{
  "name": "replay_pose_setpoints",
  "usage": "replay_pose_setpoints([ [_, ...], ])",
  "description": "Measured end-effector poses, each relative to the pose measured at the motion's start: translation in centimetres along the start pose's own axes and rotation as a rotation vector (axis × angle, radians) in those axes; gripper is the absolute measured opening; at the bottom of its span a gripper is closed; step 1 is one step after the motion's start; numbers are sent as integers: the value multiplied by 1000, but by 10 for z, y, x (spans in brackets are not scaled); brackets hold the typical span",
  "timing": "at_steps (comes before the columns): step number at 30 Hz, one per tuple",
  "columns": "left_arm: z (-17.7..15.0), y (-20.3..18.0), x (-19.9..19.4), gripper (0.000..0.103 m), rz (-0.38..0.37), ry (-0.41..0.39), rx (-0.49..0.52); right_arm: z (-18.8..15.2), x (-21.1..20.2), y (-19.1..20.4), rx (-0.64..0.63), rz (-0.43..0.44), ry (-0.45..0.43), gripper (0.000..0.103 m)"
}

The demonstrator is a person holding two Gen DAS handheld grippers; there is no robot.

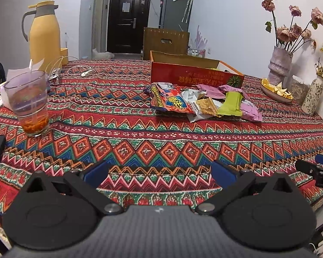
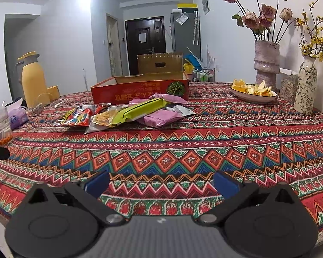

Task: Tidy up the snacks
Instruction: 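Grasp the colourful chip bag with the left gripper while the right gripper grasps a pink packet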

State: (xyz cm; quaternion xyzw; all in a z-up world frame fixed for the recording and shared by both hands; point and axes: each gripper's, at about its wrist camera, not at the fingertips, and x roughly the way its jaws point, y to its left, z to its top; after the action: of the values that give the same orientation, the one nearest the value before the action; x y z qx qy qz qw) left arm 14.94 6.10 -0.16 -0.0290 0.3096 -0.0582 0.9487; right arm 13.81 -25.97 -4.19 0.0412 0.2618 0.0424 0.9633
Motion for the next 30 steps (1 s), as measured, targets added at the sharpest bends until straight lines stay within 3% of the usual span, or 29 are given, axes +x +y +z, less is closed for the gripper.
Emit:
replay_pose_setpoints([
  [8, 29, -3, 34, 103, -2, 4, 19, 18, 24, -6, -2, -13, 5, 103],
  [16, 84, -13, 96, 103, -26, -32, 63, 64, 65, -10, -87, -6, -13, 101],
  [19, 103, -16, 129, 102, -35, -20, 70, 82, 89, -12, -131, 16, -3, 98],
  [21, 115, -18, 153, 100, -45, -9, 68, 91, 111, -14, -166, 27, 13, 90],
  [24, 129, -21, 185, 94, -39, 28, 68, 101, 146, -17, -204, 51, 42, 89],
  [28, 133, -23, 215, 92, -24, 61, 80, 107, 181, -15, -267, 134, 80, 88],
  [30, 131, -21, 225, 91, -33, 84, 63, 108, 195, -11, -304, 157, 94, 82],
])
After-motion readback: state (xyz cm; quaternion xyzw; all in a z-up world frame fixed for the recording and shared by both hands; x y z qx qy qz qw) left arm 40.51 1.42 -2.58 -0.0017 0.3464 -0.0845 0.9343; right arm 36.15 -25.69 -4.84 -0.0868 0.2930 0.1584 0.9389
